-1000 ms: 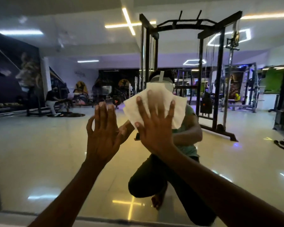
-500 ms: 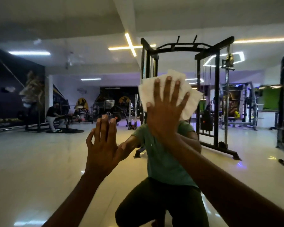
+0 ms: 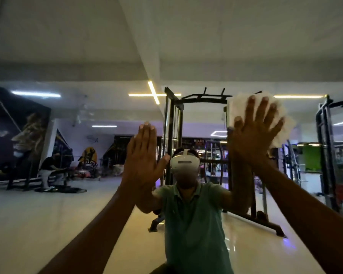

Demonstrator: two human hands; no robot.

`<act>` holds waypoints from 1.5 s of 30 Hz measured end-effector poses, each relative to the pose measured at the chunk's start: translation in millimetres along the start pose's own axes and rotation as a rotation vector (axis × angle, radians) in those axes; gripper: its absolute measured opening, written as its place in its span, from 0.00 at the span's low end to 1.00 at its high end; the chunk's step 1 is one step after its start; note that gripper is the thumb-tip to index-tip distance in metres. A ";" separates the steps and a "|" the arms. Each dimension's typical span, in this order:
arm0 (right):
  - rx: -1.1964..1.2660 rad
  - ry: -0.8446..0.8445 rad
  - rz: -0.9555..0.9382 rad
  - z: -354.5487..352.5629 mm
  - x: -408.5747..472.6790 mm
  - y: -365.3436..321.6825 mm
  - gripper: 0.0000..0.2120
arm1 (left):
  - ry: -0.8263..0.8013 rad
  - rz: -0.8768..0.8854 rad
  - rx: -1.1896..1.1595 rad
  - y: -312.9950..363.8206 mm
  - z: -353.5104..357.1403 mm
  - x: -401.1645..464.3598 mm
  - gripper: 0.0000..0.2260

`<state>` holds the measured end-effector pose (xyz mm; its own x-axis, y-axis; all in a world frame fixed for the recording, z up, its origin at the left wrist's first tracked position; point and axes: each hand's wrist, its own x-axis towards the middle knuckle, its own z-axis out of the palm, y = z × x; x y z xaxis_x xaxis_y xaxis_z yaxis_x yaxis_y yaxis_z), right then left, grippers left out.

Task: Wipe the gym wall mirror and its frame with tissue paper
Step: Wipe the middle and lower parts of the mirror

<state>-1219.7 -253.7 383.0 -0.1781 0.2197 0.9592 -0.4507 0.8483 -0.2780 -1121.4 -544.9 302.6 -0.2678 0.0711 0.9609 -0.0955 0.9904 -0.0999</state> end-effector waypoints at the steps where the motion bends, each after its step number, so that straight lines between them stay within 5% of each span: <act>1: 0.005 0.024 0.075 4.1 2.9 -22.9 0.35 | 0.004 0.007 -0.011 -1.9 2.4 -0.5 0.40; 3: 0.000 0.055 0.035 15.5 5.7 -80.8 0.35 | 0.008 0.017 -0.017 -2.2 5.7 -0.6 0.41; 7: 0.016 -0.026 -0.476 40.2 1.2 -177.5 0.33 | 0.006 0.010 0.003 -4.5 6.0 0.8 0.40; 11: 0.005 -0.077 -0.789 31.7 27.1 -135.9 0.30 | -0.014 0.040 0.032 -11.4 1.5 0.0 0.41; 17: 0.002 -0.006 -0.258 -5.4 51.6 13.1 0.32 | -0.015 0.048 0.041 -10.9 1.1 1.0 0.41; 20: -0.013 0.022 -0.038 -3.0 42.3 -17.0 0.34 | -0.029 0.034 0.047 -9.6 2.1 1.9 0.41; 22: -0.023 0.042 -0.087 9.9 29.7 -69.6 0.33 | -0.038 0.034 0.051 -7.5 3.0 3.3 0.42; 28: 0.022 -0.110 -0.703 41.4 -11.8 -190.7 0.34 | -0.047 -0.053 0.216 -62.2 -30.7 -8.2 0.40; 30: 0.019 -0.120 -0.829 45.8 -15.5 -188.7 0.32 | -0.078 -0.236 0.254 -98.2 -27.0 -11.9 0.36; 32: 0.011 -0.082 -0.821 45.6 -13.0 -162.5 0.31 | -0.024 -0.485 0.249 -126.7 -26.9 -15.1 0.31; 36: 0.036 -0.046 -0.509 27.4 -5.9 -101.7 0.32 | -0.131 -0.179 0.214 -168.6 -21.8 -40.9 0.40; 40: 0.032 0.046 -0.226 39.3 -15.5 -160.2 0.34 | -0.130 -0.201 0.170 -171.2 -21.2 -40.6 0.39; 45: 0.057 -0.028 -0.582 72.4 -64.8 -270.9 0.35 | -0.138 -0.064 0.214 -189.5 -36.7 -47.3 0.37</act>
<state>-1149.4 -532.6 392.4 0.0903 -0.2879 0.9534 -0.5275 0.7981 0.2910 -1055.4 -731.7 285.5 -0.3811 -0.0223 0.9242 -0.3132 0.9437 -0.1064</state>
